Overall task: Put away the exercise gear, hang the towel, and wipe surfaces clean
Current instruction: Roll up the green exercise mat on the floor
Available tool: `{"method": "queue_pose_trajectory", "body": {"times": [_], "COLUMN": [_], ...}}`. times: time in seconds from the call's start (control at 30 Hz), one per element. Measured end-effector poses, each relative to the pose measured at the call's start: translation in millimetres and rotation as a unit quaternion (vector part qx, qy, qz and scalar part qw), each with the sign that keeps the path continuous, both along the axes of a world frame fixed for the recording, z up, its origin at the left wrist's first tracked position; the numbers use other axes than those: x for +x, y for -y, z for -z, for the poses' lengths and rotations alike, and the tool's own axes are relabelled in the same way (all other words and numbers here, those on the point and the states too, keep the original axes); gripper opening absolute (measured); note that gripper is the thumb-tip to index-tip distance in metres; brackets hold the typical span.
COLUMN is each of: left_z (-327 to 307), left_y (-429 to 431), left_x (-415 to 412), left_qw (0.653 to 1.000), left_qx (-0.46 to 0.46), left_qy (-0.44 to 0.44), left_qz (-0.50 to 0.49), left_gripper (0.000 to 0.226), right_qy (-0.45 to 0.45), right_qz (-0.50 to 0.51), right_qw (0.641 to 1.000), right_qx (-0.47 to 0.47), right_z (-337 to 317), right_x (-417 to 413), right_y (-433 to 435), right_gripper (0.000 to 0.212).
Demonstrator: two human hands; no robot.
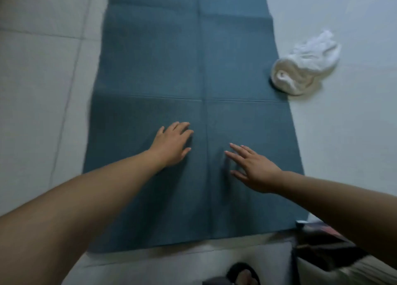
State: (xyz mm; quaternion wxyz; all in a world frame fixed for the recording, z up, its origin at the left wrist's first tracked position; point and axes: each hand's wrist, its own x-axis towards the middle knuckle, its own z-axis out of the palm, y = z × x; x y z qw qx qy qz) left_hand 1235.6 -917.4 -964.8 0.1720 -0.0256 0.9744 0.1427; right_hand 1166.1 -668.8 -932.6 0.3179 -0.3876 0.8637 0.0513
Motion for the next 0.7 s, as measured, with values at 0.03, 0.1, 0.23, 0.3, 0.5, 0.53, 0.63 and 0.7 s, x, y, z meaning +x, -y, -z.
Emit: {"method": "queue_pose_trajectory", "body": {"times": [0.03,0.1,0.23,0.3,0.5,0.53,0.63,0.7], "left_z": [-2.8,-9.6,-18.1,-16.0,2.8,6.7,25.8,42.5], "left_y": [-13.5,-35.5,-53.9,-52.9,-42.9,-42.5,-46.4,-51.8], "left_x": [-14.2,-38.9,-77.5,-96.5,-151.8,-164.2,-193.4,-196.9], "left_qw": [1.000,0.999,0.999,0.999,0.991,0.994,0.998,0.996], "left_qx": [0.010,0.031,0.027,0.013,-0.016,-0.022,-0.035,-0.070], "left_qy": [-0.003,-0.010,0.020,0.040,0.107,0.093,0.035,-0.023], "left_qz": [0.004,0.020,0.043,0.022,-0.076,-0.061,-0.042,-0.057], "left_gripper": [0.057,0.059,0.062,0.067,0.112,0.113,0.089,0.075], "right_qy": [-0.017,-0.049,-0.080,-0.077,-0.092,-0.106,-0.143,-0.166], "right_qz": [0.027,0.104,0.193,0.202,0.200,0.219,0.252,0.229], "right_qw": [0.999,0.993,0.978,0.976,0.973,0.967,0.950,0.951], "right_qx": [0.005,-0.004,0.008,-0.009,-0.069,-0.078,-0.116,-0.124], "right_z": [-8.0,-19.9,-16.1,-5.1,31.3,34.3,46.1,54.2], "right_x": [-9.3,-25.9,-51.5,-62.8,-113.2,-125.9,-163.8,-185.6], "right_y": [-17.7,-45.4,-59.5,-47.9,-13.8,-11.5,-8.1,-8.3], "right_gripper": [0.061,0.060,0.062,0.063,0.060,0.059,0.058,0.058]}}
